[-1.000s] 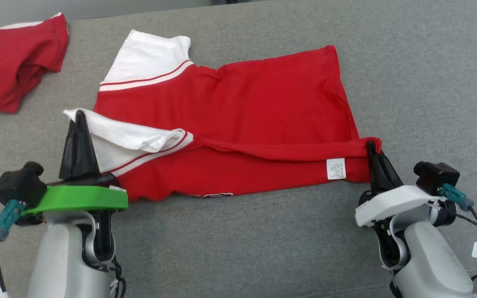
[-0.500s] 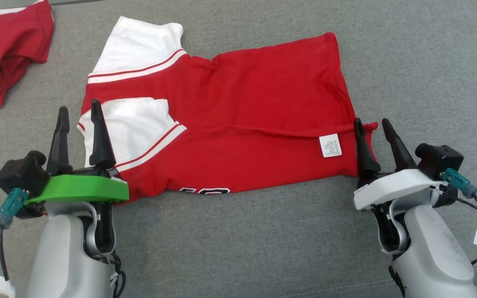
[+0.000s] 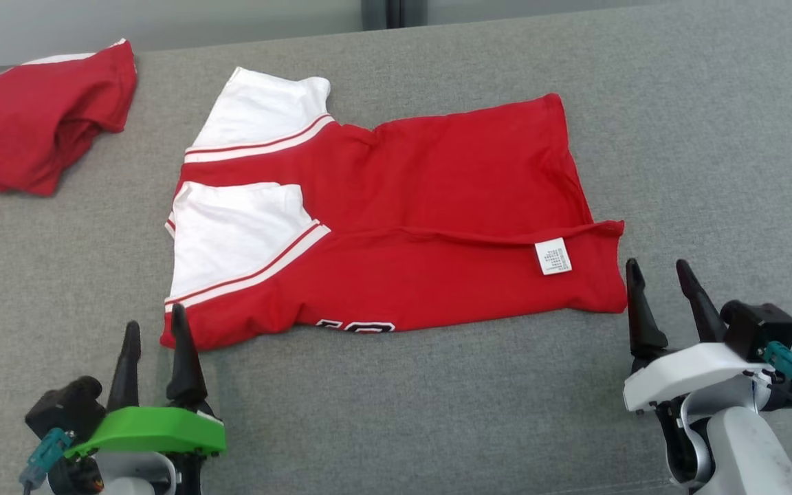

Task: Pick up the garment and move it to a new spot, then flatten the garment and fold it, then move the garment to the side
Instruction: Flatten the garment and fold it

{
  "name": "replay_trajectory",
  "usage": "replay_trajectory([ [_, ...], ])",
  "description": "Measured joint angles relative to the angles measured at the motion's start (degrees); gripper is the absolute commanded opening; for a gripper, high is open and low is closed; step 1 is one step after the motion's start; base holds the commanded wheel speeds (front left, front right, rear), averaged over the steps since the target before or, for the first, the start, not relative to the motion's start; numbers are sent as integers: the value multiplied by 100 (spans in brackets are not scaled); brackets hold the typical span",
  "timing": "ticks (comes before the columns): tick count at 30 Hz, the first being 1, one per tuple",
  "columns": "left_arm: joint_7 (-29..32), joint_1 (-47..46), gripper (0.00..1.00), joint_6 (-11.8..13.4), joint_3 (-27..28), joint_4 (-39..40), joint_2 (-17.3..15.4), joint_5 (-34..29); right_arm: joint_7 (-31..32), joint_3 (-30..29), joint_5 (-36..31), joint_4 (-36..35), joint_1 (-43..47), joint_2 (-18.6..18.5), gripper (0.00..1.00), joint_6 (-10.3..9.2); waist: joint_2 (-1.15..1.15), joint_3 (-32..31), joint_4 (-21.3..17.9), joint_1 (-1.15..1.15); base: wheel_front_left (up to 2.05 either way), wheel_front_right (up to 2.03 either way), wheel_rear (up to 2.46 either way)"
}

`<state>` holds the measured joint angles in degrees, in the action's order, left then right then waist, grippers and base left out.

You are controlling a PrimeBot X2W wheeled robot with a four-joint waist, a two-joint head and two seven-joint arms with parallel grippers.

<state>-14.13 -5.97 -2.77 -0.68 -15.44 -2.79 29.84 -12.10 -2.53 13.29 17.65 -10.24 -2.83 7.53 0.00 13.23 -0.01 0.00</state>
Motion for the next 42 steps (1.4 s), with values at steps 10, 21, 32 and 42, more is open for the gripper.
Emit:
replay_trajectory([
  [10,745,-29,100,559,-392,-530,0,914,346,152,1,-259,213,1,100,0,0,-132,-30,0,0,0,0],
  [21,738,-181,0,702,-430,-653,1,1245,579,349,49,-14,181,2,100,0,0,-12,-160,0,0,0,0],
  [32,699,5,0,672,-439,-365,-20,1319,659,315,169,1139,-335,0,100,0,0,-54,69,0,0,0,0],
  [42,541,85,0,565,-485,-370,-16,1450,479,437,322,1862,-809,5,0,0,0,-193,167,0,0,0,0],
])
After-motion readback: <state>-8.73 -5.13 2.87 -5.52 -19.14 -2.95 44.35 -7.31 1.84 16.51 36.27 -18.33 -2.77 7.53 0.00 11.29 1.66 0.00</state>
